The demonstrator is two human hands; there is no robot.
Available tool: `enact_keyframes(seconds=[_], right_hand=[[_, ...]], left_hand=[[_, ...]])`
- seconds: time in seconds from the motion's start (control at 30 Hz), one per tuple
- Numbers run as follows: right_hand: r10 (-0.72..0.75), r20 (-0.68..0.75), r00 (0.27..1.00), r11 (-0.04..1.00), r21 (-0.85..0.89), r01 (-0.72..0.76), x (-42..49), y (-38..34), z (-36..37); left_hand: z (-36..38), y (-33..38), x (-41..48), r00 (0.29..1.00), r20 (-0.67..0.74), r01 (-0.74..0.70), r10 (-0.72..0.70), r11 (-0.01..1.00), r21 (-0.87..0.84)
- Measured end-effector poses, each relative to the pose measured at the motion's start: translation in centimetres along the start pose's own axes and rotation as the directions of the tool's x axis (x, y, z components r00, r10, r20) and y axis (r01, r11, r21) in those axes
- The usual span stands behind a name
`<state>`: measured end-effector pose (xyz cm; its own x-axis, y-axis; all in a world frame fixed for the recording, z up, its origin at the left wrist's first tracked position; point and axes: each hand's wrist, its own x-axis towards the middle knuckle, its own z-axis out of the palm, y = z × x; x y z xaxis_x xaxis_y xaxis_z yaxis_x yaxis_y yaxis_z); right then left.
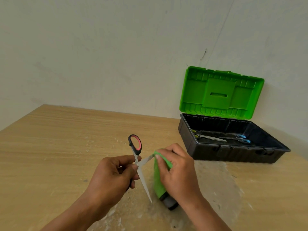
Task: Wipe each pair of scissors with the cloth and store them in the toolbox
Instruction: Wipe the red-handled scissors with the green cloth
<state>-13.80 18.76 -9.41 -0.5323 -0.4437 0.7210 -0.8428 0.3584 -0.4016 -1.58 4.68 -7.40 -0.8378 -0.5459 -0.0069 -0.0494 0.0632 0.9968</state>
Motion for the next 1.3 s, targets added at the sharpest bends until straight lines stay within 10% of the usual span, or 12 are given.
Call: enact_keyframes(seconds=[0.53,1.3], right_hand=[[-0.199,0.099,0.975,0.976,0.113,0.188,-0.1,-0.4,-0.1],[0.111,-0.006,0.994,0.993,-0.031,-0.111,0.0,-0.3,0.0]], left_hand=[[-0.9,0.1,1.0,0.951,0.205,0.299,-0.229,0.848,-0.438],[-0.4,-0.7,0.8,0.999,0.020,0.043,-0.041,0.994,-0.104]])
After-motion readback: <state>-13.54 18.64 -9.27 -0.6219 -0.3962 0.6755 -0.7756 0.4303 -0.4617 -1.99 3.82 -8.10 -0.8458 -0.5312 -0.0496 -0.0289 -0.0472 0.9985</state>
